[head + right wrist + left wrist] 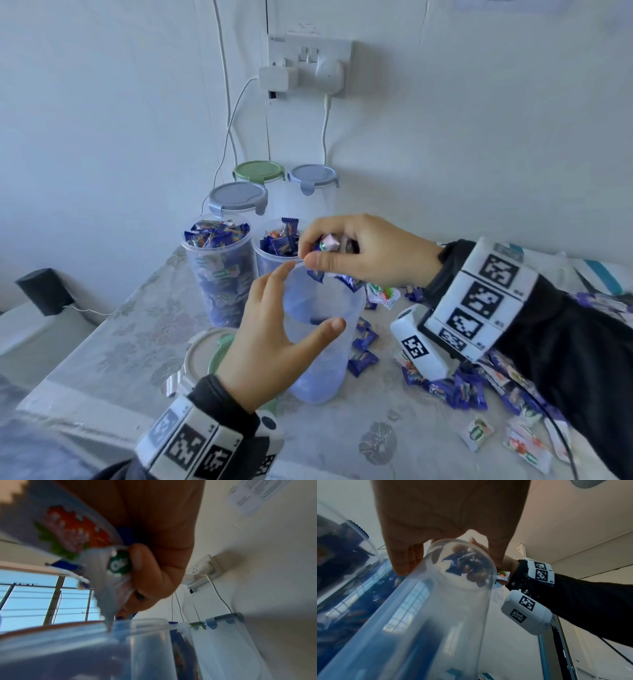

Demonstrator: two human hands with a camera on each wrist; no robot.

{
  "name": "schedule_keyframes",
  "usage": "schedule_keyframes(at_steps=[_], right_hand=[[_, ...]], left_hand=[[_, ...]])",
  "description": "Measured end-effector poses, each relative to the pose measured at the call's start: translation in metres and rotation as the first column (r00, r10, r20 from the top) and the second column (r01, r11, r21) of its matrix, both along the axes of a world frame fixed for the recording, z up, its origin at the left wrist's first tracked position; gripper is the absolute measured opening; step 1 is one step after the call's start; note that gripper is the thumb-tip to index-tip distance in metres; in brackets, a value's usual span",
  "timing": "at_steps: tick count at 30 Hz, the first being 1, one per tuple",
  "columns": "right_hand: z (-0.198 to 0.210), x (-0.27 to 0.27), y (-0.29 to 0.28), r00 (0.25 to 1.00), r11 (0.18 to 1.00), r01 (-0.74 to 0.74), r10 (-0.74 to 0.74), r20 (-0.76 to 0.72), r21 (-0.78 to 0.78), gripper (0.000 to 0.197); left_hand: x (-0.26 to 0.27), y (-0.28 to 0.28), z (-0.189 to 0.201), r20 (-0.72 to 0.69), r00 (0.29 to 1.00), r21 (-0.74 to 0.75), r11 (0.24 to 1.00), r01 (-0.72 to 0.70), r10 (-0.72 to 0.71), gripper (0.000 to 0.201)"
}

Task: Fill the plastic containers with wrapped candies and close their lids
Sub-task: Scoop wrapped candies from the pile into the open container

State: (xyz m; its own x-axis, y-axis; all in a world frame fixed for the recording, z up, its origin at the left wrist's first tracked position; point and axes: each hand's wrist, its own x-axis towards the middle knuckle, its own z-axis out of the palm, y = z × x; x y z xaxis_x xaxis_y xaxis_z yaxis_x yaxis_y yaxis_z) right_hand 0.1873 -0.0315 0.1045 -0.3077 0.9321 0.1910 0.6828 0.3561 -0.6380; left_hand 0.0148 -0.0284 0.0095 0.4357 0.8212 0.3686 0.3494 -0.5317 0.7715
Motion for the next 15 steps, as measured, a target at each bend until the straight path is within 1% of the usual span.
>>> schedule_keyframes(at_steps=[3,5,7,9,10,12,13,14,15], right_hand=[[-0.002,-0.008,0.001,0.991,0.994,-0.003,0.018,0.135,-0.108,0.027],[0.0,-0.011,0.001,0.98,0.991,0.004,0.022,0.199,-0.13,0.032],[0.004,-0.012,0.0,0.966,0.988,0.024,0.016,0.256,-0.154,0.035],[0.008,-0.012,0.0,0.955,0.984,0.045,0.008,0.298,-0.171,0.036],[0.009,-0.013,0.001,0.955,0.987,0.056,-0.008,0.295,-0.154,0.036],[0.006,-0.014,0.003,0.975,0.997,0.068,-0.062,0.212,-0.023,0.037],[0.003,-0.015,0.005,0.989,0.994,0.087,-0.095,0.115,0.071,0.035],[-0.002,-0.017,0.006,0.991,0.978,0.132,-0.13,-0.022,0.159,0.031],[-0.008,-0.019,0.007,0.973,0.953,0.197,-0.16,-0.169,0.23,0.027]], left_hand=[[0.001,0.001,-0.005,0.076,0.996,-0.006,0.999,0.041,-0.04,0.089],[0.001,0.002,-0.008,0.102,0.994,-0.015,0.999,0.048,-0.046,0.092],[0.001,0.004,-0.009,0.114,0.992,-0.028,0.998,0.055,-0.052,0.096],[0.001,0.004,-0.01,0.125,0.99,-0.028,0.998,0.065,-0.061,0.091],[0.001,0.004,-0.011,0.129,0.99,-0.014,0.998,0.061,-0.059,0.086],[0.001,0.004,-0.014,0.131,0.99,-0.002,0.999,0.046,-0.045,0.082],[0.001,0.004,-0.015,0.13,0.991,-0.007,0.999,0.041,-0.04,0.084],[0.001,0.004,-0.016,0.128,0.991,-0.01,0.999,0.041,-0.04,0.088],[0.001,0.004,-0.017,0.125,0.991,-0.009,0.999,0.042,-0.041,0.093]])
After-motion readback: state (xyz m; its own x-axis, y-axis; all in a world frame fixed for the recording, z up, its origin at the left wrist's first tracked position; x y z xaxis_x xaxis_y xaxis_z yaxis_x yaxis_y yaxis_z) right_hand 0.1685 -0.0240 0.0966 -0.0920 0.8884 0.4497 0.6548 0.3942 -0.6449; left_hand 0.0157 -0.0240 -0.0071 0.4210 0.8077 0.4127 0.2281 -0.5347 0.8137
